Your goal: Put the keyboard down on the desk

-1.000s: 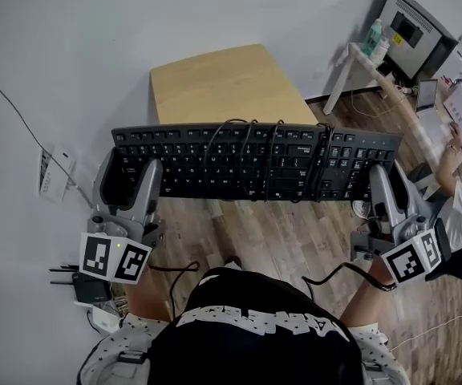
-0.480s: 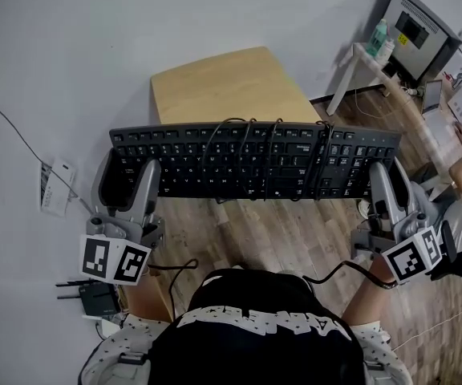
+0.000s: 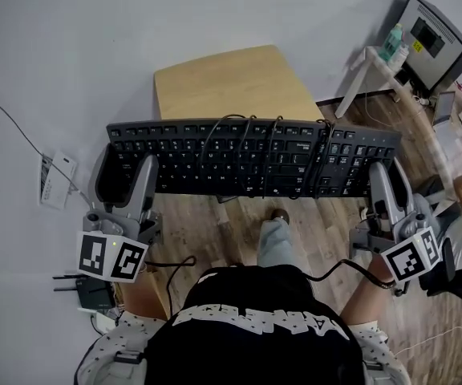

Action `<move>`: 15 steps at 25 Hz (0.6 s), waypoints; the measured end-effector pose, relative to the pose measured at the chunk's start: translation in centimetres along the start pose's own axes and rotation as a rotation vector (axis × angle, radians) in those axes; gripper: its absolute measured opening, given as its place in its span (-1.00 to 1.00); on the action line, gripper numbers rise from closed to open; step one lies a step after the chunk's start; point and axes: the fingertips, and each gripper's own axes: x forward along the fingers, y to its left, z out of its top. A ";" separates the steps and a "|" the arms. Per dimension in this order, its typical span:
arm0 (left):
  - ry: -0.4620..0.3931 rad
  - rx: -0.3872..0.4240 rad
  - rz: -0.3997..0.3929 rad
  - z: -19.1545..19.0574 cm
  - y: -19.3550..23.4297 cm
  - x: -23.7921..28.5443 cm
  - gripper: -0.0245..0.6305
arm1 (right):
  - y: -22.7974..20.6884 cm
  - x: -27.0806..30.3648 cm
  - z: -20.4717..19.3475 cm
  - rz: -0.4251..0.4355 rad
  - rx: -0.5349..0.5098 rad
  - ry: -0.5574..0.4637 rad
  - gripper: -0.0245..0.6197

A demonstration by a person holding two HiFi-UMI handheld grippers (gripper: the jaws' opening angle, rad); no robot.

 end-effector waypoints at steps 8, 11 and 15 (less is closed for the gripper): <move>-0.006 0.038 0.011 0.6 -0.3 -0.1 -0.01 | -0.6 0.1 -0.7 0.019 0.029 -0.018 -0.30; -0.005 0.043 0.000 0.7 -0.4 -0.2 -0.01 | -0.7 0.1 -0.7 0.010 0.029 -0.032 -0.30; -0.010 0.053 -0.012 0.9 -0.7 -0.2 -0.01 | -0.4 0.4 -0.2 0.032 -0.002 -0.067 -0.30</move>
